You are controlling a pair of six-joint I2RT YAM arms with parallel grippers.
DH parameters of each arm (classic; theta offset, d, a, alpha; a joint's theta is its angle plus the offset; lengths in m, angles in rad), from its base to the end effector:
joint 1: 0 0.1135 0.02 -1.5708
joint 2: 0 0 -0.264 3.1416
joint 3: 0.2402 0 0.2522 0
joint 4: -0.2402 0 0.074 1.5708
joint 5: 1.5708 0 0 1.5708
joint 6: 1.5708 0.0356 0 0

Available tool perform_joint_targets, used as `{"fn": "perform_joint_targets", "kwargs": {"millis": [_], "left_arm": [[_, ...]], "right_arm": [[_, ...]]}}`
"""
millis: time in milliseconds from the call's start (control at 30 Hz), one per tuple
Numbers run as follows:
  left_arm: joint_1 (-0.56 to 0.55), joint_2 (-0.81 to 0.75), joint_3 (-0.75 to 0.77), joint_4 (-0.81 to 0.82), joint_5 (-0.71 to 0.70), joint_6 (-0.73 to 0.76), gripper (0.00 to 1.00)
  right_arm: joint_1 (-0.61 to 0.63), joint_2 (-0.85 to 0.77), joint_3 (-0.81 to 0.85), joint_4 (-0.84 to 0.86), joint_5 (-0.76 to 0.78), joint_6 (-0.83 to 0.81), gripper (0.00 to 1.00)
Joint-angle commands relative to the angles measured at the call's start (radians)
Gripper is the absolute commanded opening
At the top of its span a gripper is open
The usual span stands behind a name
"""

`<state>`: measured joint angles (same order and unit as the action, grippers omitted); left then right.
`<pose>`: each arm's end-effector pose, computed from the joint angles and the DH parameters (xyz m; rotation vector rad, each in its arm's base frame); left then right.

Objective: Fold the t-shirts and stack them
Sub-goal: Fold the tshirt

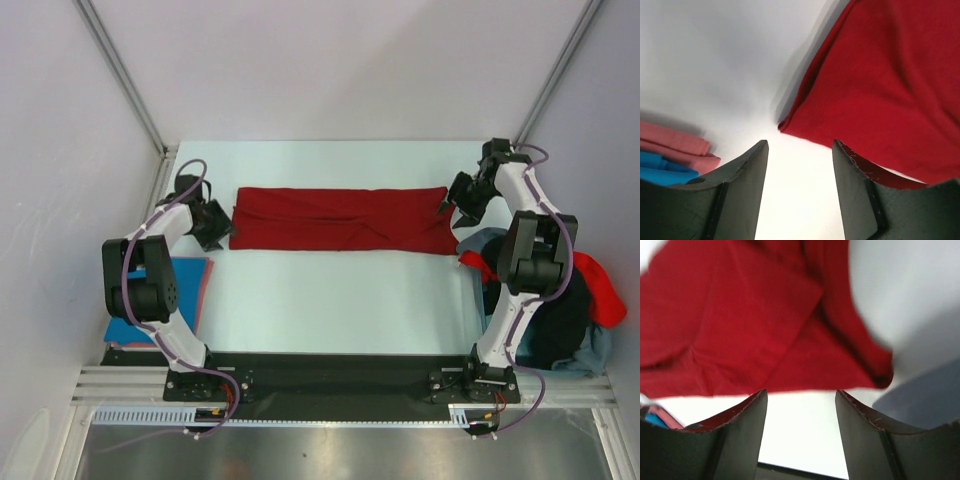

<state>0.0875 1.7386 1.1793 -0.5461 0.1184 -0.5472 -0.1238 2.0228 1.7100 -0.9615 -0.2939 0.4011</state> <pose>0.3517 0.0266 0.1970 -0.8063 2.5763 -0.3015 0.4165 -0.0414 0.2293 0.6789 2.7700 0.4768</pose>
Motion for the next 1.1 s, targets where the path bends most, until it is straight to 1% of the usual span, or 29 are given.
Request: {"fn": "perform_joint_targets", "kwargs": {"millis": [0,167,300,500,567,833,933,967,1033,1067], "left_arm": [[-0.006,-0.022,-0.069,0.064,0.055,-0.017,0.59],[-0.011,0.001,-0.096,0.084,0.043,-0.028,0.60],[-0.011,0.033,-0.081,0.104,0.032,-0.037,0.60],[-0.011,0.047,-0.072,0.103,0.017,-0.056,0.57],[-0.011,0.084,-0.052,0.103,0.021,-0.074,0.55],[-0.011,0.095,-0.032,0.086,0.030,-0.092,0.52],[-0.009,0.113,-0.041,0.078,0.052,-0.103,0.45],[-0.011,0.116,-0.046,0.078,0.058,-0.105,0.40],[-0.011,0.125,-0.049,0.077,0.059,-0.105,0.34],[-0.009,0.130,-0.049,0.074,0.055,-0.103,0.26]], "right_arm": [[0.019,-0.130,-0.097,0.058,-0.031,-0.041,0.63],[0.029,-0.197,-0.232,0.093,-0.042,-0.051,0.64],[0.035,-0.222,-0.274,0.104,-0.042,-0.059,0.65],[0.036,-0.234,-0.282,0.109,-0.048,-0.061,0.65],[0.036,-0.228,-0.277,0.113,-0.053,-0.058,0.66],[0.036,-0.207,-0.270,0.104,-0.027,-0.047,0.67],[0.035,-0.196,-0.266,0.099,-0.008,-0.035,0.66],[0.035,-0.193,-0.265,0.098,0.013,-0.031,0.66],[0.032,-0.184,-0.266,0.093,0.033,-0.024,0.65],[0.030,-0.180,-0.266,0.093,0.044,-0.021,0.65]]}}
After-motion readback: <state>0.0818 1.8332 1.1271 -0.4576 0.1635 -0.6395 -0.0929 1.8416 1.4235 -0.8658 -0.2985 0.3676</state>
